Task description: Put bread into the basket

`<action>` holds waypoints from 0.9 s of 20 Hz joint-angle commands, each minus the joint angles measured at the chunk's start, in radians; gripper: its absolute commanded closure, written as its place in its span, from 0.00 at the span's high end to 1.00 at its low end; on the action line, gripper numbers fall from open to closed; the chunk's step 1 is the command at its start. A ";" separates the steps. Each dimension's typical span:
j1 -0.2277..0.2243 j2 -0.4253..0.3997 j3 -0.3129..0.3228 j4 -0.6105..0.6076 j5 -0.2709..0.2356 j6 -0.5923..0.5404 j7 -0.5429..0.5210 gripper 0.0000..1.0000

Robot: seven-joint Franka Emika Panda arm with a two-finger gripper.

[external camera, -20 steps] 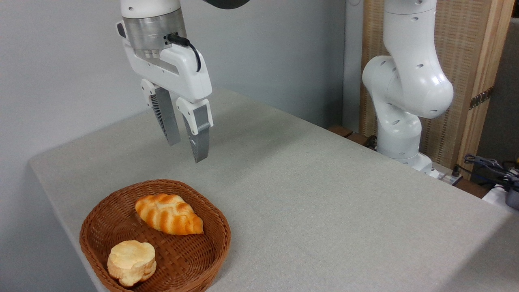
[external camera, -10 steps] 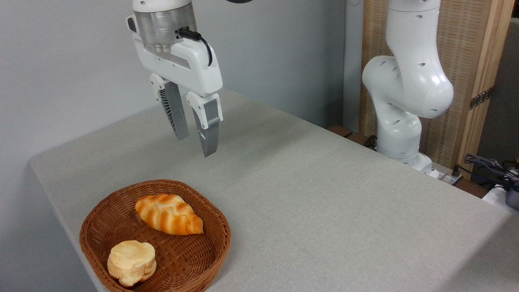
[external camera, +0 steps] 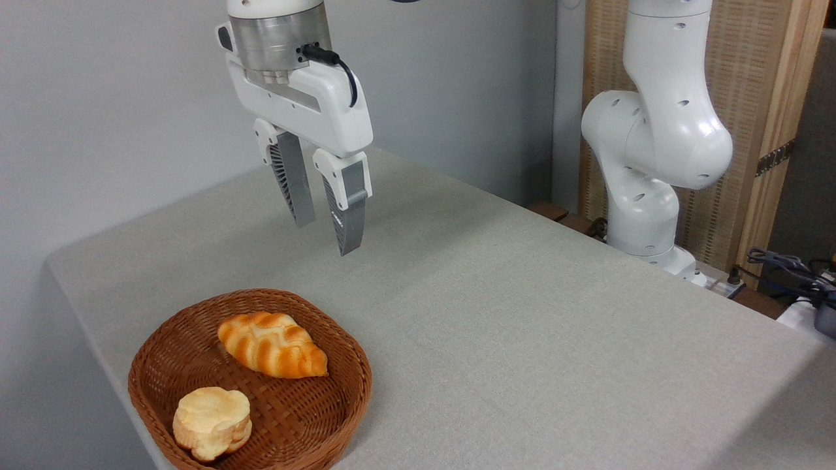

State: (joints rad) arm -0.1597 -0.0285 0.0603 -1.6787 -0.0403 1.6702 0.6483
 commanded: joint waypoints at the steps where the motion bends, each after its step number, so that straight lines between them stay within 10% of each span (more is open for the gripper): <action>1: 0.011 -0.016 -0.002 -0.009 0.013 0.003 0.018 1.00; 18: 0.006 0.005 0.010 0.014 0.011 -0.021 0.021 1.00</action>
State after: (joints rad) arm -0.1497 -0.0250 0.0699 -1.6731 -0.0403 1.6703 0.6564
